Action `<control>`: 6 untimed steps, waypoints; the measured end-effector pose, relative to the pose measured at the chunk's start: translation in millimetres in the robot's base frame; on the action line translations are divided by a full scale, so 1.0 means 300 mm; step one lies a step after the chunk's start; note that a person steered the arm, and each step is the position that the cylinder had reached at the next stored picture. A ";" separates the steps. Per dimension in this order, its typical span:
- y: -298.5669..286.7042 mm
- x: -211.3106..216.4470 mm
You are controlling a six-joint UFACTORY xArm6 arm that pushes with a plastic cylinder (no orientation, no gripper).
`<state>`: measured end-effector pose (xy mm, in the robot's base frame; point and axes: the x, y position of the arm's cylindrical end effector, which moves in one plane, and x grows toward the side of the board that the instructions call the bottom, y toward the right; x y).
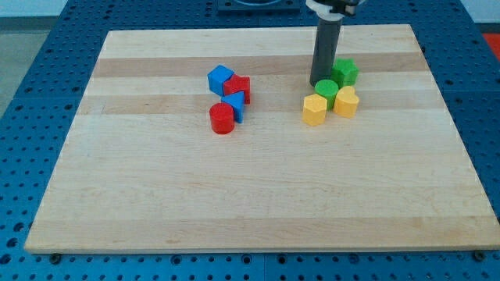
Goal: Slide the green star closer to the yellow heart
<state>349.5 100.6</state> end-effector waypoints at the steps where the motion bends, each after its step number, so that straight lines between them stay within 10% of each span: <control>1: -0.064 -0.124; 6: 0.142 -0.002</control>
